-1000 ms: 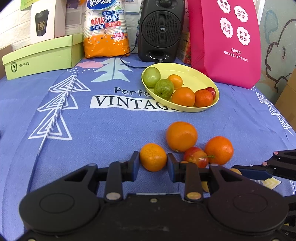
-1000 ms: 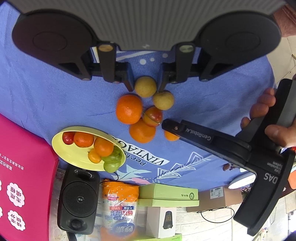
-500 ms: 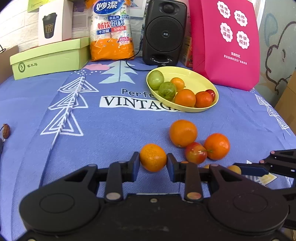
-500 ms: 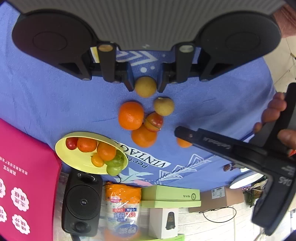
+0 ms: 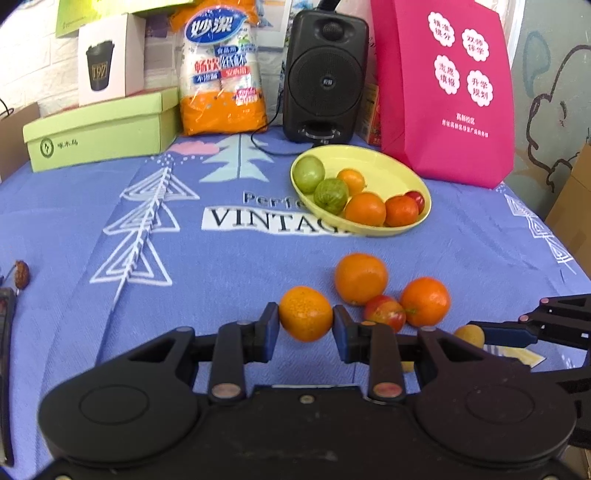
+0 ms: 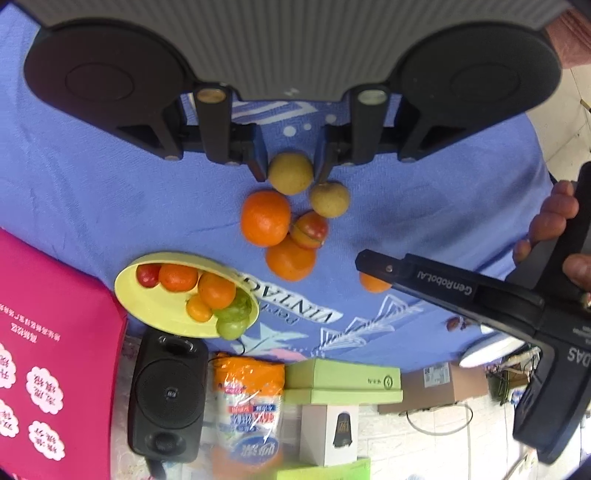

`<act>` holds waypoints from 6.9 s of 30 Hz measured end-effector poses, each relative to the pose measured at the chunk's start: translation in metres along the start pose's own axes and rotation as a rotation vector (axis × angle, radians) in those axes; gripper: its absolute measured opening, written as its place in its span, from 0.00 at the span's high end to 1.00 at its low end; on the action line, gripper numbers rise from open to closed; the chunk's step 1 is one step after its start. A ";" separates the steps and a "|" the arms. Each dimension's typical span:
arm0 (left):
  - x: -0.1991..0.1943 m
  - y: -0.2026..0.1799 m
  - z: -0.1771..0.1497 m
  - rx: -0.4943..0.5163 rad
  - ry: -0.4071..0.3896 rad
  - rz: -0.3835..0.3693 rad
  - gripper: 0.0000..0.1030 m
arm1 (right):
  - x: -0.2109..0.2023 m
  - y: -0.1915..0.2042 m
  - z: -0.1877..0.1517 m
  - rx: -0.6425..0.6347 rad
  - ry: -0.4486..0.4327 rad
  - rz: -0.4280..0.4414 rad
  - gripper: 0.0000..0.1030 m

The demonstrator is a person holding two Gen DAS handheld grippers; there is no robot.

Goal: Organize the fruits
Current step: 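Carry the orange and kiwi to the yellow plate and release both, then grasp a second brown kiwi with the left tool, then grasp an orange with the right tool while the left holds the kiwi, then carry the kiwi and orange to the yellow plate and release both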

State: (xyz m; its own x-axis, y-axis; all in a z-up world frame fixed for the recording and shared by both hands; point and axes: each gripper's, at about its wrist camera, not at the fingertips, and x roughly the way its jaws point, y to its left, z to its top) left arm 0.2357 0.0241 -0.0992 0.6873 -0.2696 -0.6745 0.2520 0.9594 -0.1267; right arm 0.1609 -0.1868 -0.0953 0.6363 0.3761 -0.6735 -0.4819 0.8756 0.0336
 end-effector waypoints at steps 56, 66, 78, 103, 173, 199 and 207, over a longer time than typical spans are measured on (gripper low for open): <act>0.100 -0.029 0.140 0.092 -0.082 0.088 0.18 | 0.050 -0.105 0.101 0.092 -0.131 -0.137 0.60; 0.031 -0.015 0.088 0.062 -0.105 0.071 0.18 | 0.004 -0.074 0.073 0.101 -0.157 -0.109 0.55; -0.020 -0.005 0.006 -0.024 -0.066 0.030 0.18 | -0.026 -0.027 0.028 0.084 -0.137 -0.068 0.54; 0.005 -0.058 -0.047 0.111 0.011 -0.066 0.50 | -0.026 -0.034 0.003 0.103 -0.138 -0.013 0.55; -0.016 -0.047 -0.040 0.067 -0.035 -0.100 0.76 | -0.005 -0.044 -0.001 0.153 -0.099 0.012 0.67; -0.014 -0.030 0.035 0.107 -0.123 -0.049 0.76 | -0.030 -0.053 0.036 0.105 -0.194 -0.070 0.67; 0.035 -0.036 0.090 0.123 -0.121 -0.047 0.76 | -0.022 -0.073 0.083 0.099 -0.262 -0.152 0.68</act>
State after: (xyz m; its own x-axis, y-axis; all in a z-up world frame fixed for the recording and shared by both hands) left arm 0.3119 -0.0275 -0.0530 0.7476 -0.3294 -0.5767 0.3623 0.9300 -0.0616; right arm 0.2324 -0.2336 -0.0217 0.8361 0.2927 -0.4640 -0.3168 0.9481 0.0273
